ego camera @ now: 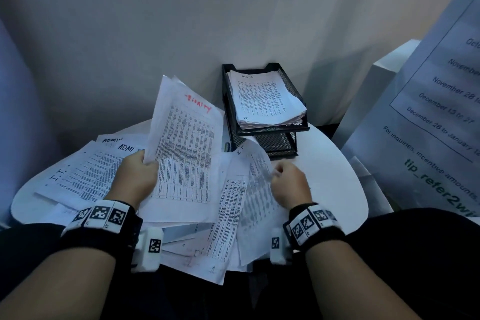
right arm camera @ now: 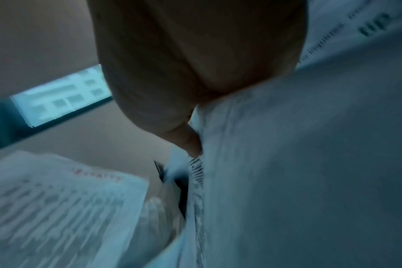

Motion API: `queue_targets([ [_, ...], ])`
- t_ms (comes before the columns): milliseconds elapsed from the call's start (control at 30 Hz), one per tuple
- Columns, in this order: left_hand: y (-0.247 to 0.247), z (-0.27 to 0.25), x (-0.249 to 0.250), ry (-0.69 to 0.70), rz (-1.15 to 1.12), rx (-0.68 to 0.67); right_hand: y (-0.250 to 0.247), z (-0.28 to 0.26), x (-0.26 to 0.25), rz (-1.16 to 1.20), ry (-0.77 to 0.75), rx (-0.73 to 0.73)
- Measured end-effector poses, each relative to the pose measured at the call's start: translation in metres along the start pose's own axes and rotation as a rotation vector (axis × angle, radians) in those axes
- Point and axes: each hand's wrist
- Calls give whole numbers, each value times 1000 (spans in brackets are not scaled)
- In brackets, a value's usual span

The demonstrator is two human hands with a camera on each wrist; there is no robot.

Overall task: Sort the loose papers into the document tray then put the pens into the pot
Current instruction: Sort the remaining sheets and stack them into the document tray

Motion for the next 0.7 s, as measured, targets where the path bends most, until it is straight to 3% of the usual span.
queue_targets([
  [133, 2, 0, 2, 21, 6, 25, -51, 7, -10, 50, -141, 167],
  [367, 1, -3, 4, 10, -95, -10, -69, 18, -5, 575, -53, 280],
  [533, 4, -11, 14, -52, -335, -170, -39, 19, -6, 839, 91, 126],
  [700, 15, -27, 27, -113, -534, -311, 2, 8, -19, 1026, 155, -156],
])
Point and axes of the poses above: each hand's wrist, its own z-axis towards the middle knuckle, its own y-axis out of the palm, x = y × z, and after that the axes turned 14 degrees about -z, right-handed
